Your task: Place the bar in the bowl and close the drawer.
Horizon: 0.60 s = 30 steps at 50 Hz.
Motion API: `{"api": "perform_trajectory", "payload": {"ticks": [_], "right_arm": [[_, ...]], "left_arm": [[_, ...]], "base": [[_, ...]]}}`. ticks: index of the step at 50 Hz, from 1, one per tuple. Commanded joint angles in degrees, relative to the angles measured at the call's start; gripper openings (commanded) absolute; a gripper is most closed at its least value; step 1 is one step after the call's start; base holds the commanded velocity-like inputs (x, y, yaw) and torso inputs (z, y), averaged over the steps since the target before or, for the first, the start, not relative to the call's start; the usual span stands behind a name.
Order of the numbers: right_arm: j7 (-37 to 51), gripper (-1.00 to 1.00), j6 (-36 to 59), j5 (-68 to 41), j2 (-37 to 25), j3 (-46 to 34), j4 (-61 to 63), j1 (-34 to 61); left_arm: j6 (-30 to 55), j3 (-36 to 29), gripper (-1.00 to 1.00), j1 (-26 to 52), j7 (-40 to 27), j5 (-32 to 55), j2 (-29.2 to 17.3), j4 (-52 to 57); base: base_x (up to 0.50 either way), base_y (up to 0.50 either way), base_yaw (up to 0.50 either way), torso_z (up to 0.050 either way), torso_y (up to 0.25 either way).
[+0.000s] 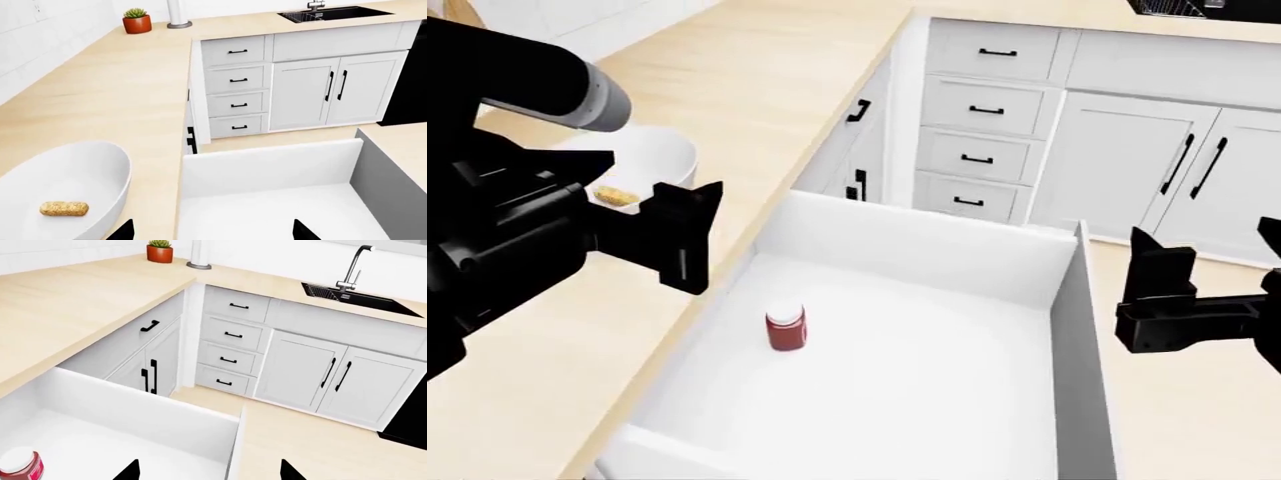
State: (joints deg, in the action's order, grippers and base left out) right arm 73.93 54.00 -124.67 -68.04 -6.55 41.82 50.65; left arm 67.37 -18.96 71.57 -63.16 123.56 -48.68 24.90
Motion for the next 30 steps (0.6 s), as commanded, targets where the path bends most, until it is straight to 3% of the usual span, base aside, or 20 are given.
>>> {"api": "perform_trajectory", "payload": {"ticks": [1, 8, 30], "right_arm": [[0.5, 1.0, -0.2, 0.5, -0.3, -0.1, 0.4, -0.2], [0.6, 1.0, -0.2, 1.5, -0.4, 0.2, 0.8, -0.7], [0.2, 1.0, -0.5, 1.7, -0.5, 0.1, 1.2, -0.8]], "left_arm": [[-0.4, -0.1, 1.0, 0.1, 0.1, 0.1, -0.4, 0.2], [-0.5, -0.3, 1.0, 0.0, 0.3, -0.1, -0.6, 0.3], [-0.9, -0.6, 1.0, 0.1, 0.8, -0.4, -1.1, 0.4]], "base": [[0.0, 0.0, 0.0, 0.0, 0.0], [0.0, 0.0, -0.05, 0.0, 0.0], [0.0, 0.0, -0.5, 0.0, 0.0]]}}
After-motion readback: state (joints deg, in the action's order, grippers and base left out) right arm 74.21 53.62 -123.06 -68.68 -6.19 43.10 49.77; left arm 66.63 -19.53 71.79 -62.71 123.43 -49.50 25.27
